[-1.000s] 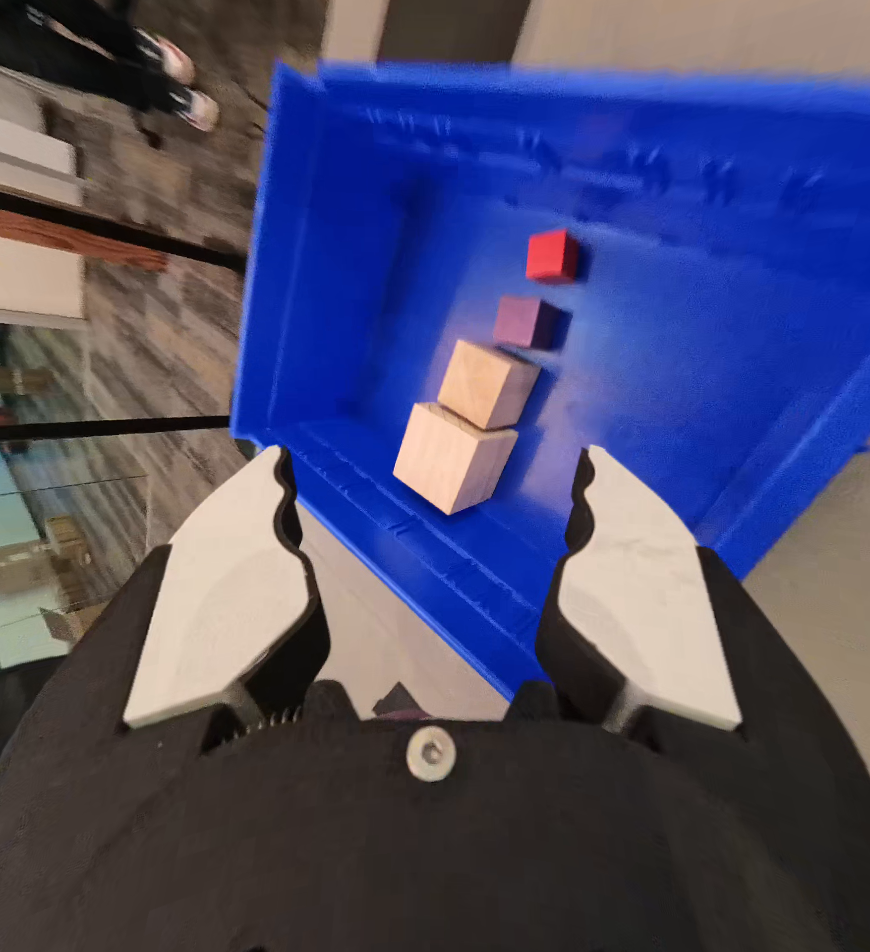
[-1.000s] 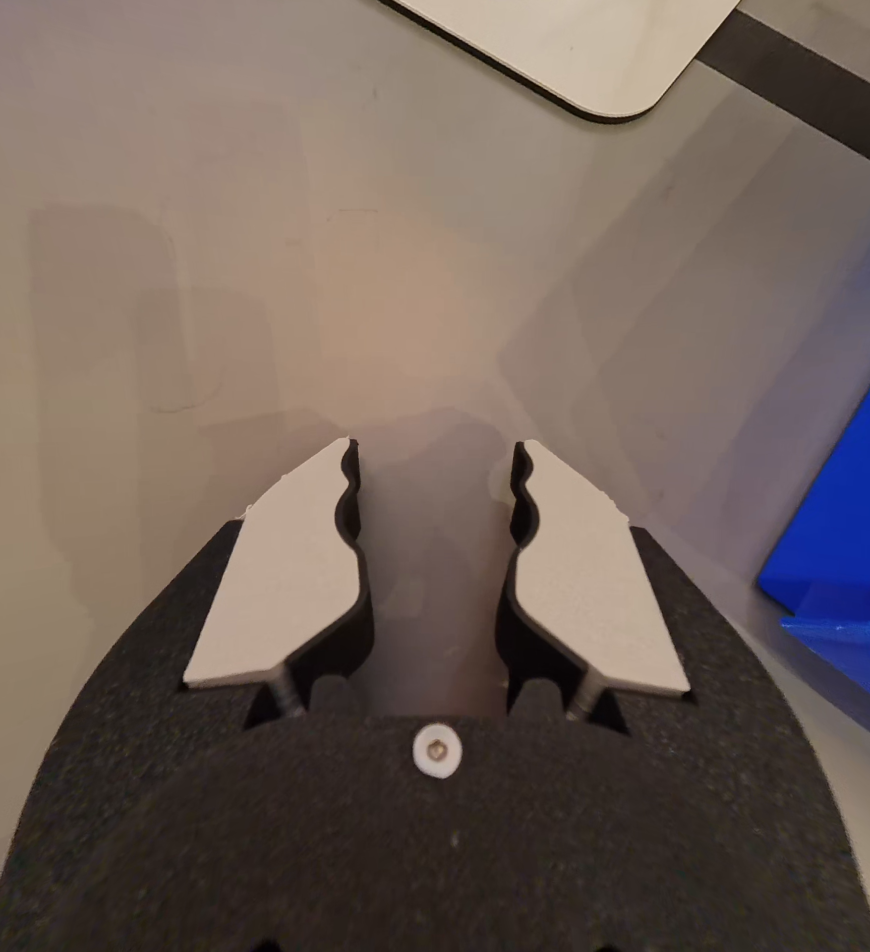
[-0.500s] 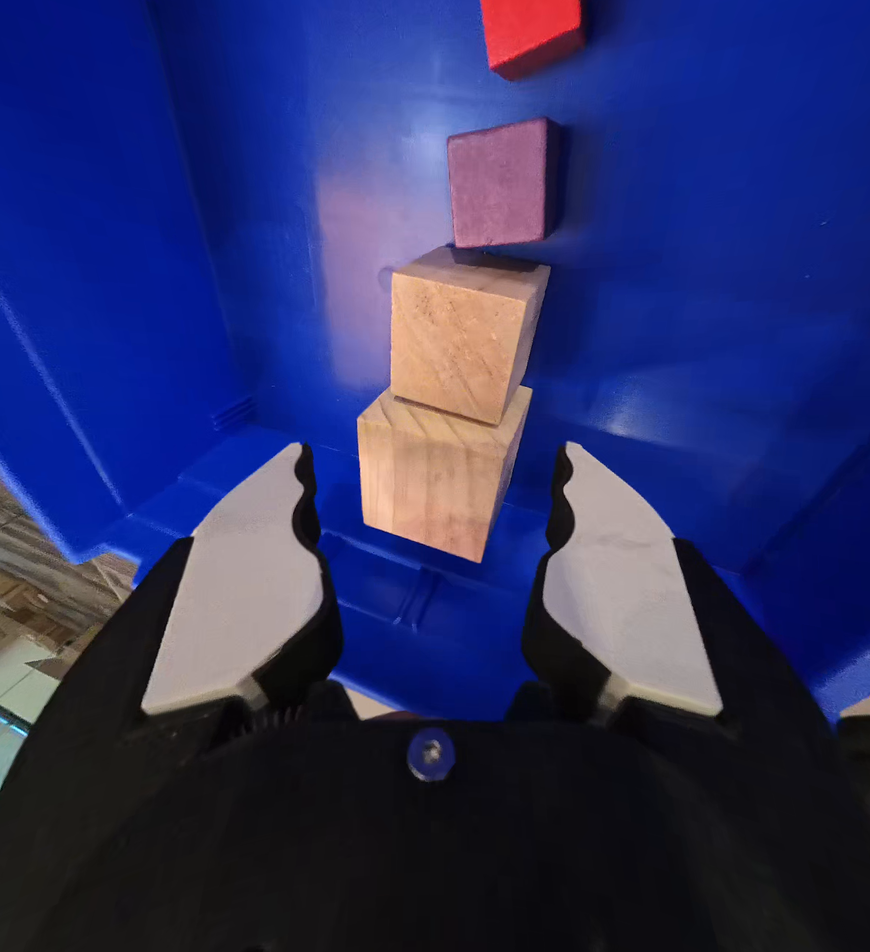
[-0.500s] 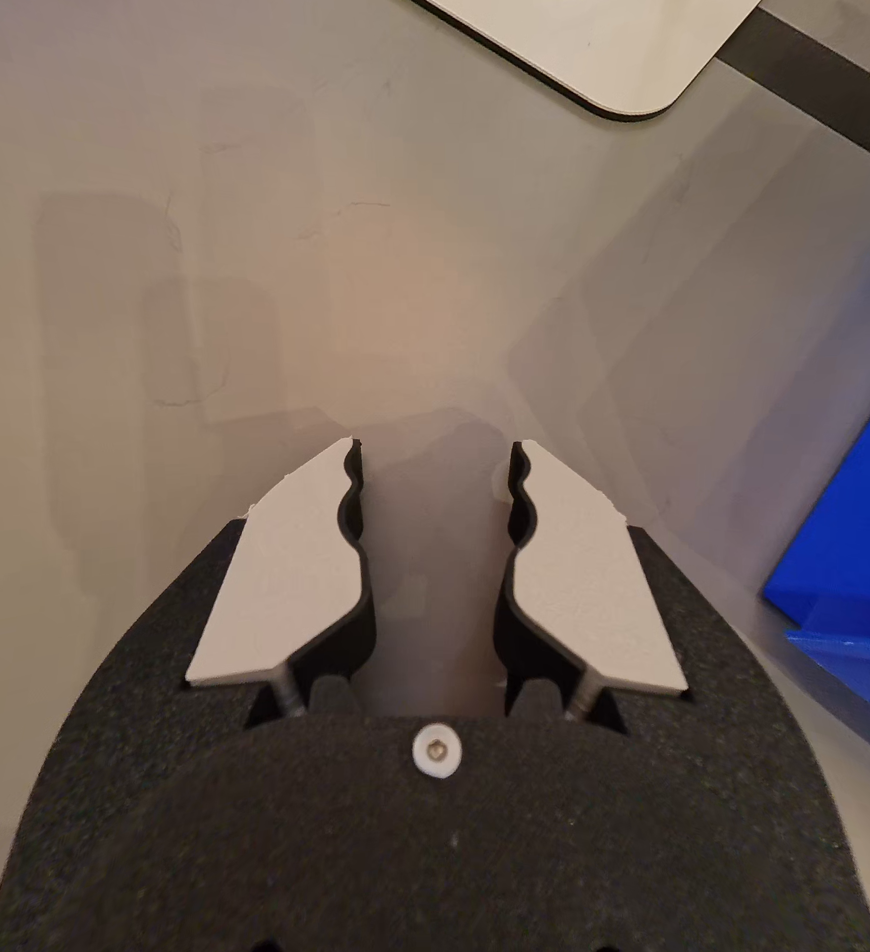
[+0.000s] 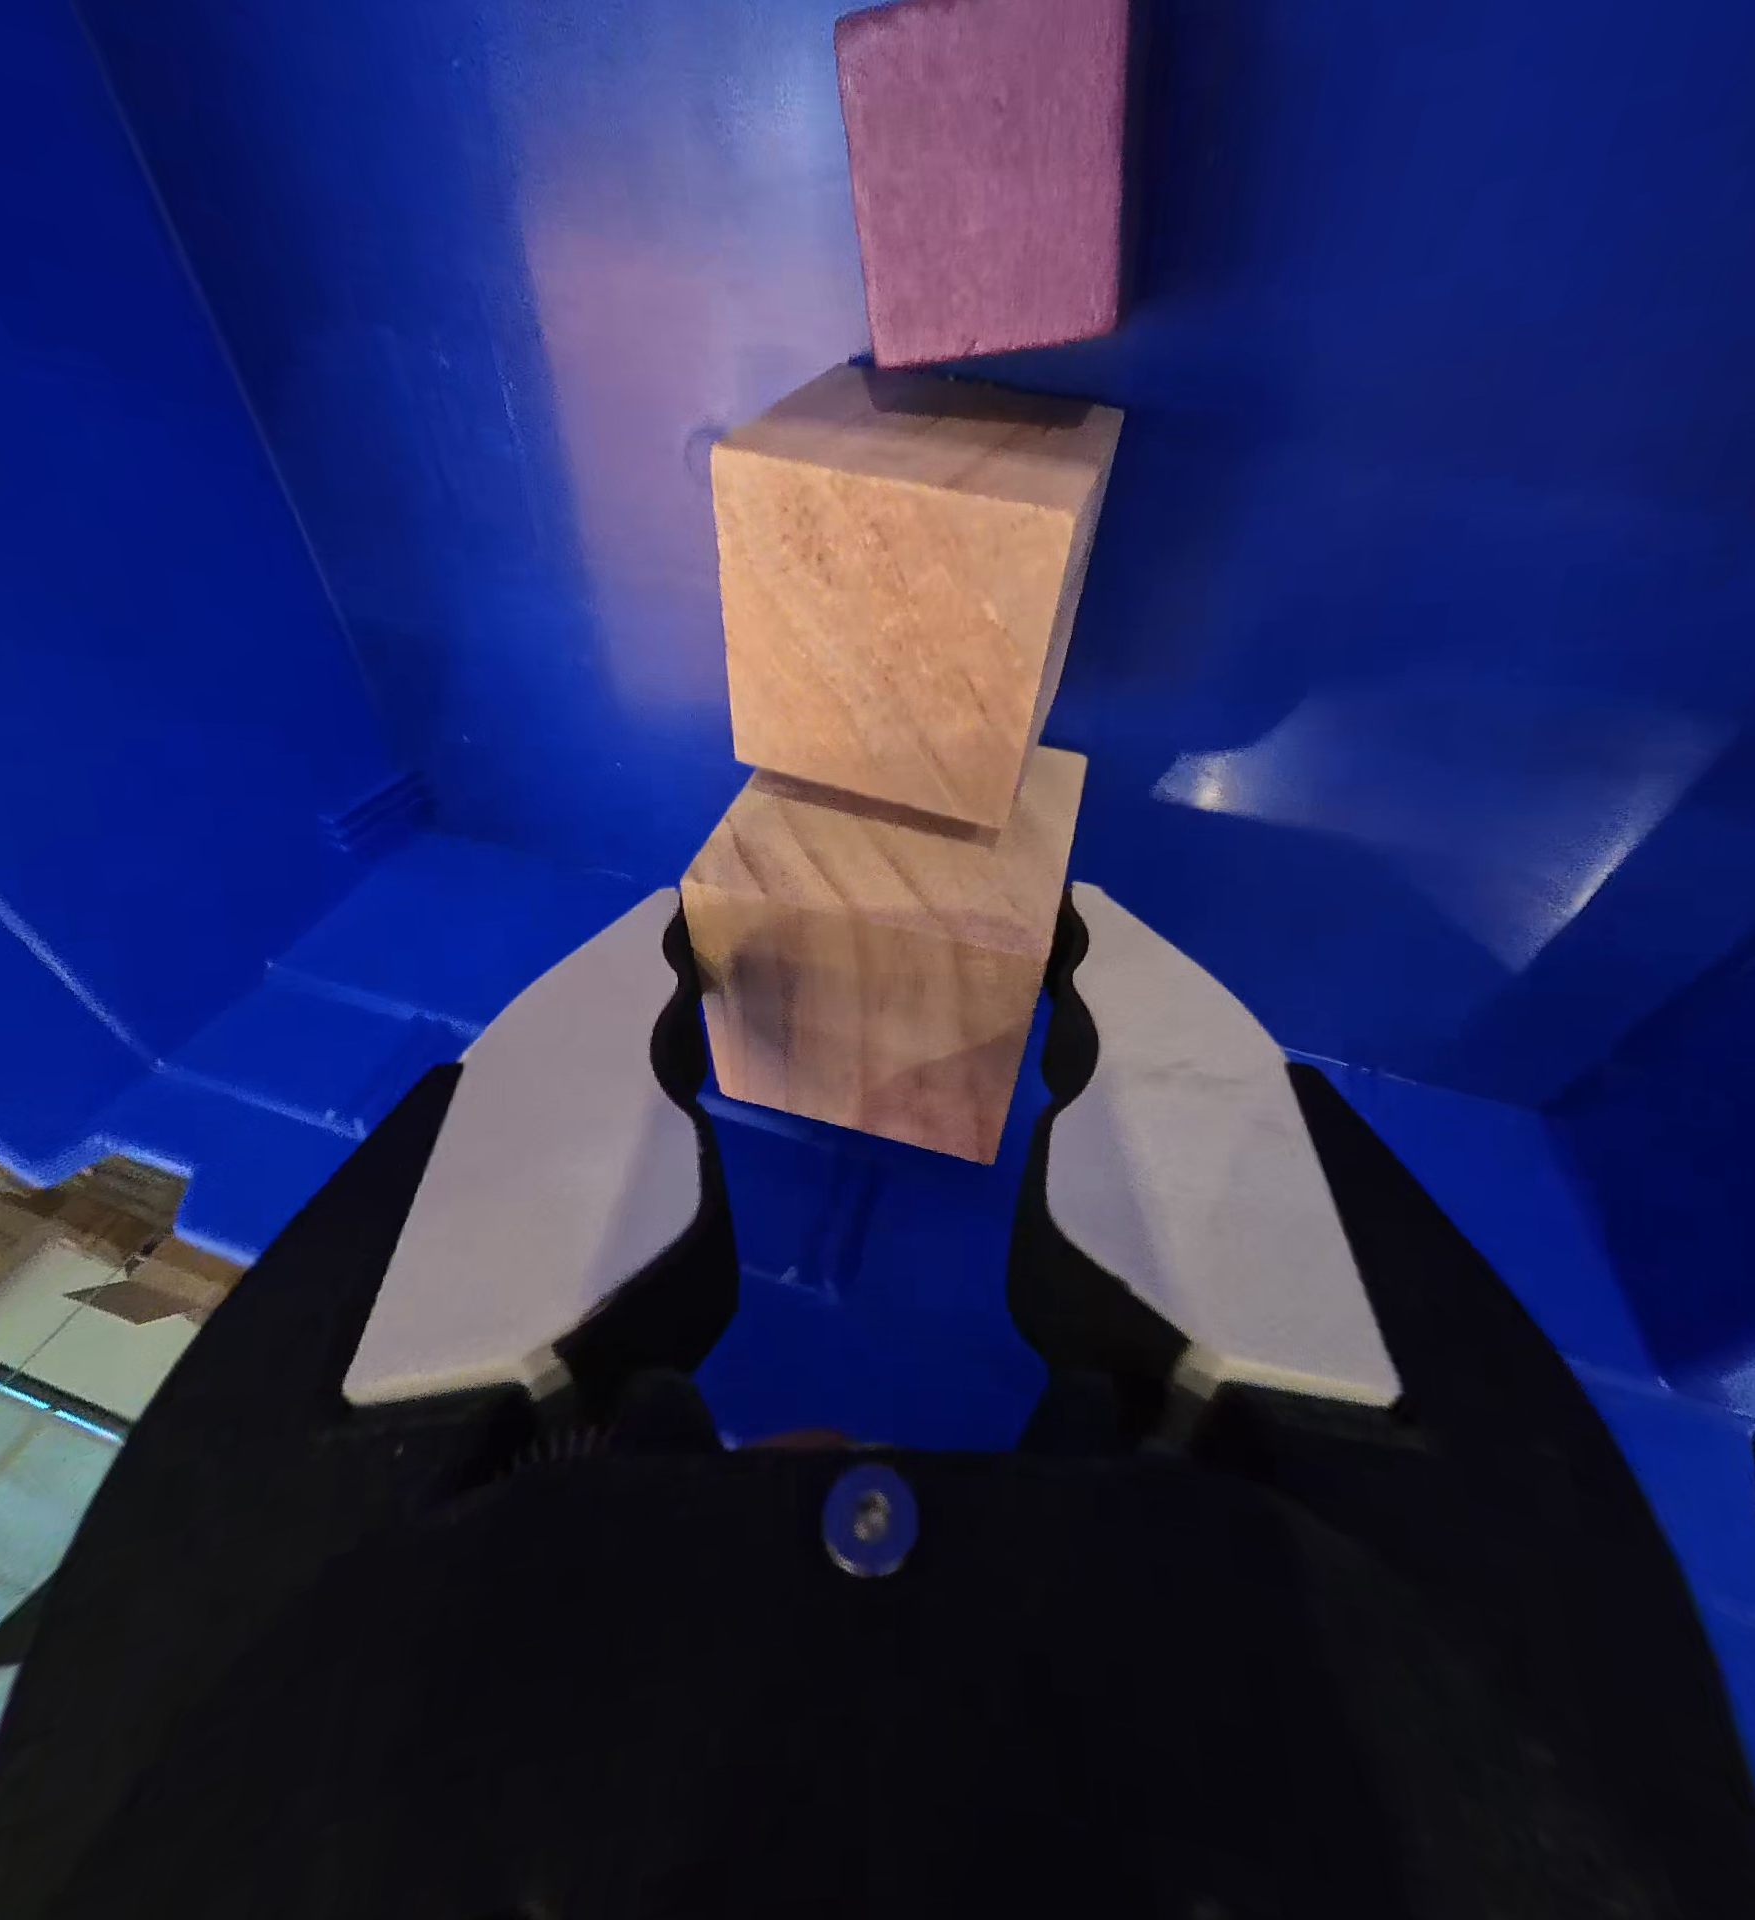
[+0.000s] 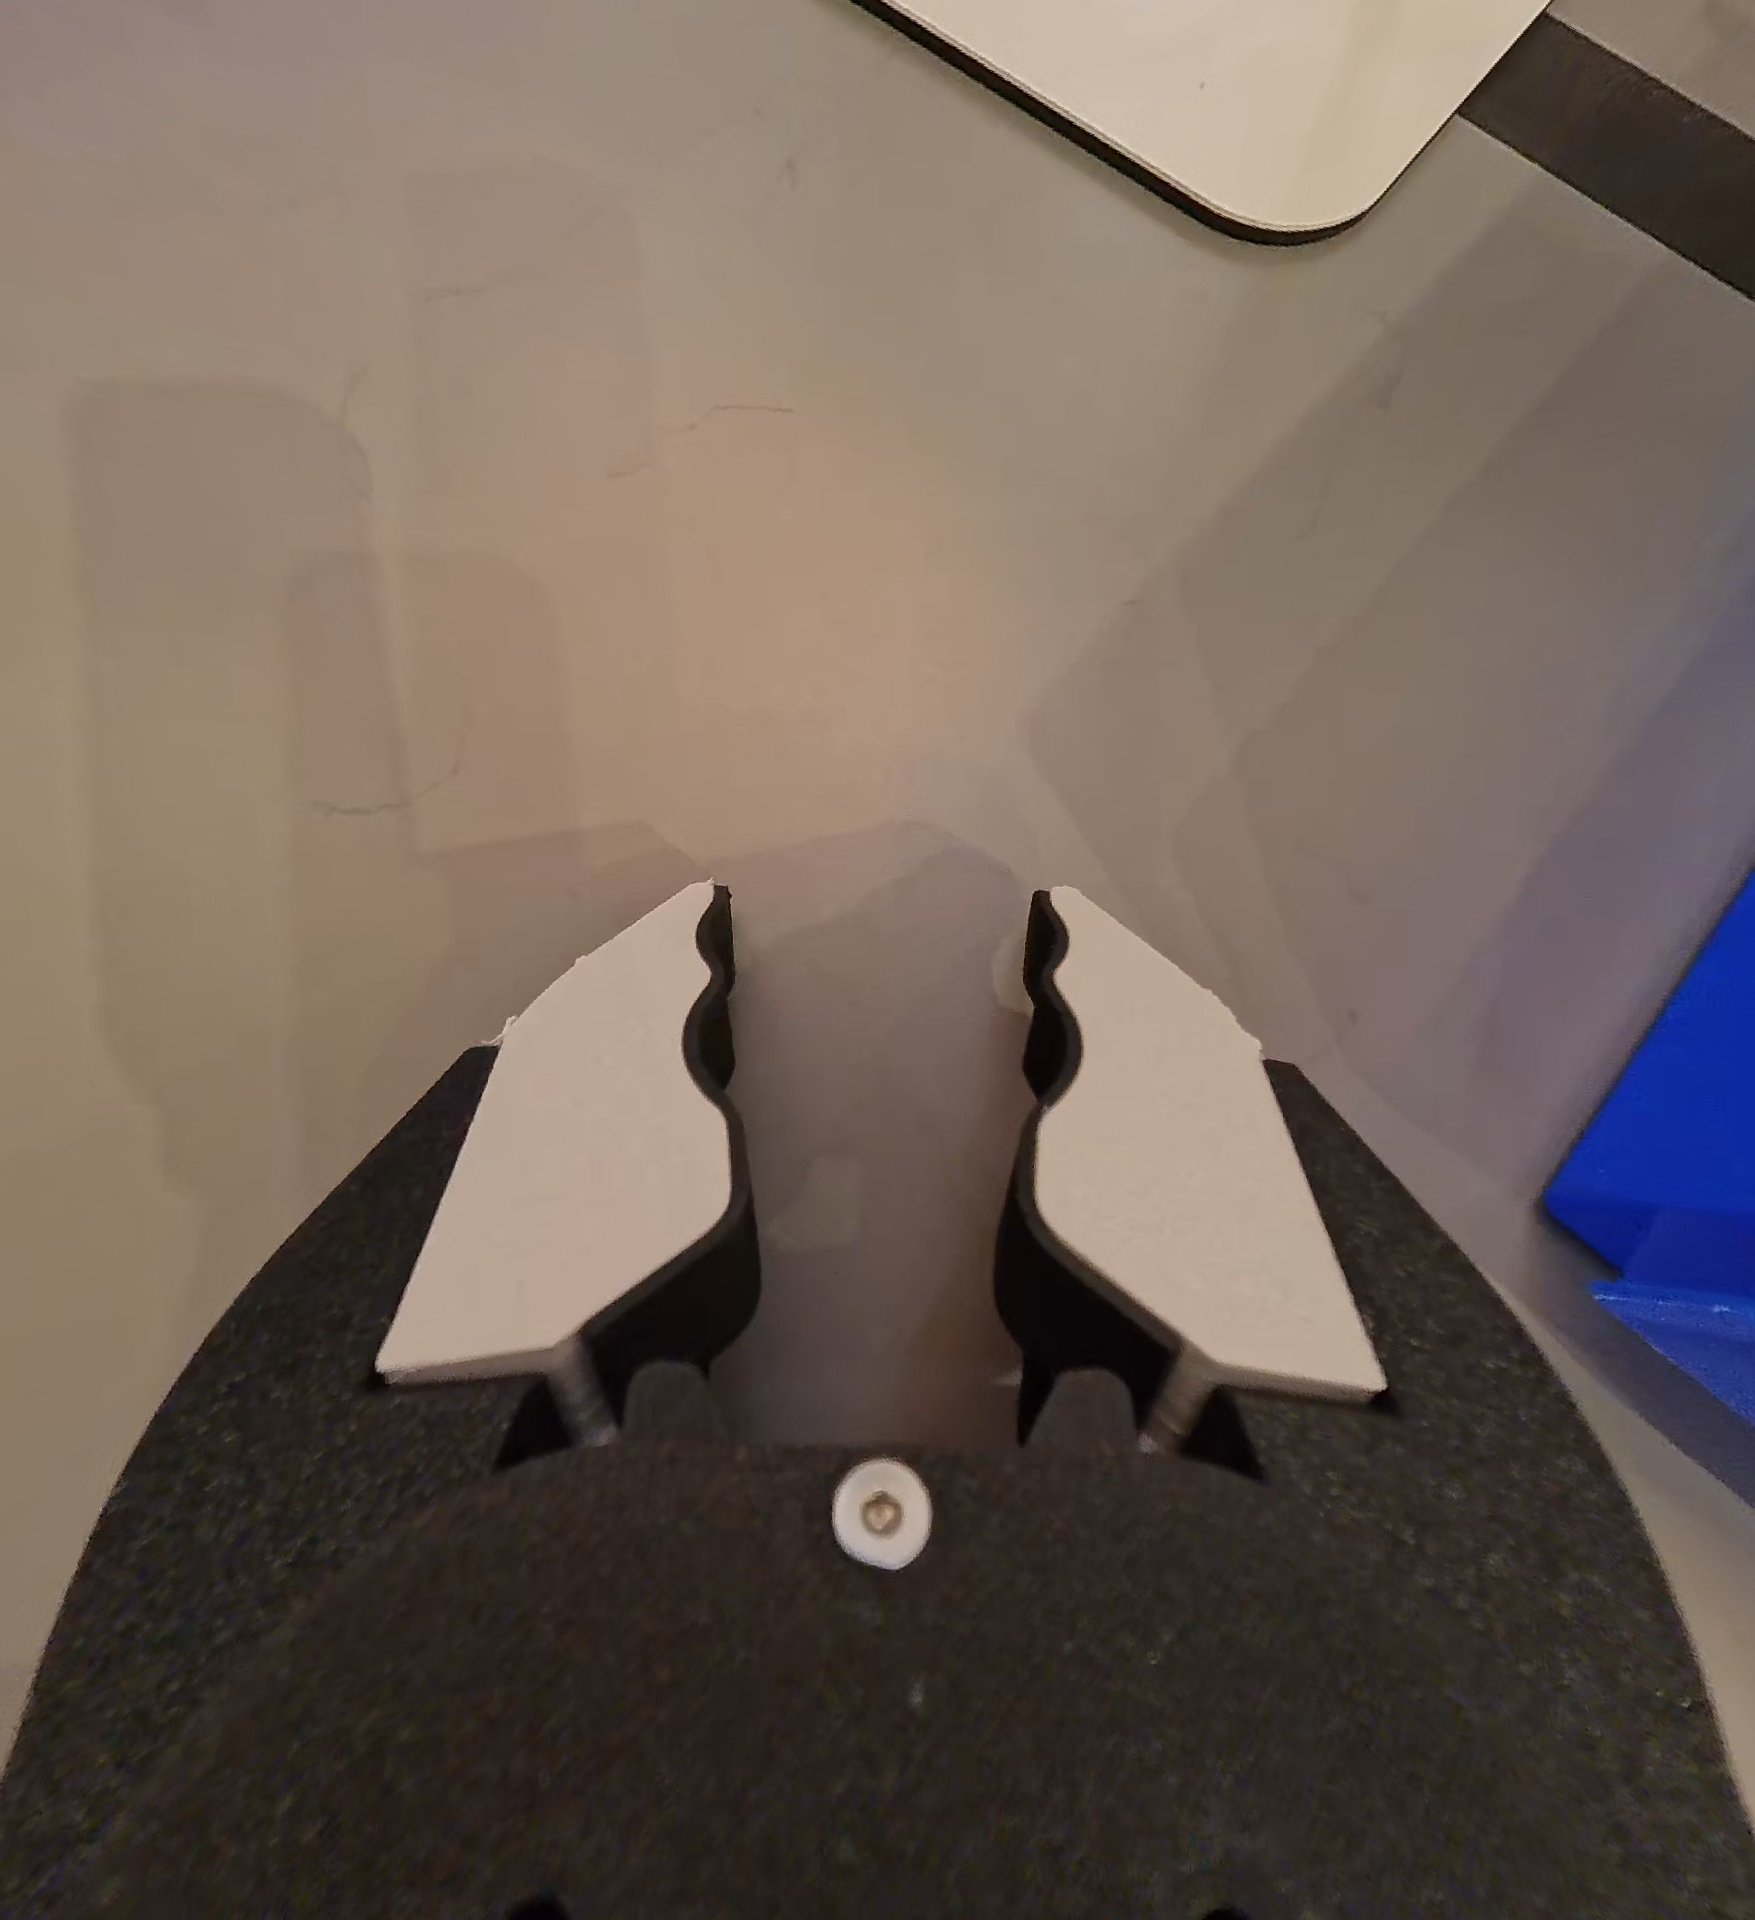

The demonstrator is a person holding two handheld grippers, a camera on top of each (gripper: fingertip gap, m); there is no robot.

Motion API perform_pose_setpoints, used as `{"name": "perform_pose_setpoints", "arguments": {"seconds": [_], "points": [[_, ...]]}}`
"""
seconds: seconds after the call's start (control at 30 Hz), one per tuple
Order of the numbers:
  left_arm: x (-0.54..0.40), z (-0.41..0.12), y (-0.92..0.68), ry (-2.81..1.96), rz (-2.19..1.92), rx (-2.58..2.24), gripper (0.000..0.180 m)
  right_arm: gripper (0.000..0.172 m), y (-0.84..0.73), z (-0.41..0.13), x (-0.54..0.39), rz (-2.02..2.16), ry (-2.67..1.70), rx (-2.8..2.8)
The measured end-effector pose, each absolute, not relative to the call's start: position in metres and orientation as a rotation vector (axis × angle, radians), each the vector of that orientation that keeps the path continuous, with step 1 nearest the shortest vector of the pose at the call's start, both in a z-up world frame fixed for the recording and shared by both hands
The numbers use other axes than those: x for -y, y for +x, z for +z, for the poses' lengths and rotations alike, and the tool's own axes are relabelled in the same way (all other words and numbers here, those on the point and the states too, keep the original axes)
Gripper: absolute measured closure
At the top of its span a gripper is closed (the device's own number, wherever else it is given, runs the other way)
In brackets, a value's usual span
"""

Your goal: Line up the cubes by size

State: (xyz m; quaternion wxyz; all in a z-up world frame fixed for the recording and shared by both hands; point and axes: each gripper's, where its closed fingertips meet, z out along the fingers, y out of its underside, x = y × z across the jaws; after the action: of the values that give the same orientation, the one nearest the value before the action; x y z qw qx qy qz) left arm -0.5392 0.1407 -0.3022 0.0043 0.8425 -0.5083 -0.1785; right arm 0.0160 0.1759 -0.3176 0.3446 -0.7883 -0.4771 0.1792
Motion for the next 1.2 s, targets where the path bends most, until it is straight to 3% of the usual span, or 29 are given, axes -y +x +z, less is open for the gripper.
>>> {"name": "perform_pose_setpoints", "arguments": {"seconds": [0.33, 0.63, 0.83, 1.1, 1.2], "points": [[-0.133, -0.235, -0.526, 2.881, -0.678, 1.598, 0.118, 0.117, 0.016, -0.318, -0.176, 0.475, -2.047, 1.239], [-0.1, -0.156, -0.414, 3.134, -0.877, 1.94, 0.118, 0.113, 0.014, -0.315, -0.172, 0.518, -2.026, 1.255], [-0.081, -0.152, -0.289, 3.177, -0.828, 2.348, 0.118, 0.115, 0.007, -0.295, -0.166, 0.628, -1.909, 1.225], [-0.075, -0.182, -0.152, 3.156, -0.602, 2.803, 0.118, 0.113, -0.035, -0.245, -0.107, 1.14, -1.708, 1.245], [-0.073, -0.188, -0.118, 3.138, -0.484, 2.938, 0.118, 0.105, -0.046, -0.224, -0.087, 1.368, -1.632, 1.218]]}}
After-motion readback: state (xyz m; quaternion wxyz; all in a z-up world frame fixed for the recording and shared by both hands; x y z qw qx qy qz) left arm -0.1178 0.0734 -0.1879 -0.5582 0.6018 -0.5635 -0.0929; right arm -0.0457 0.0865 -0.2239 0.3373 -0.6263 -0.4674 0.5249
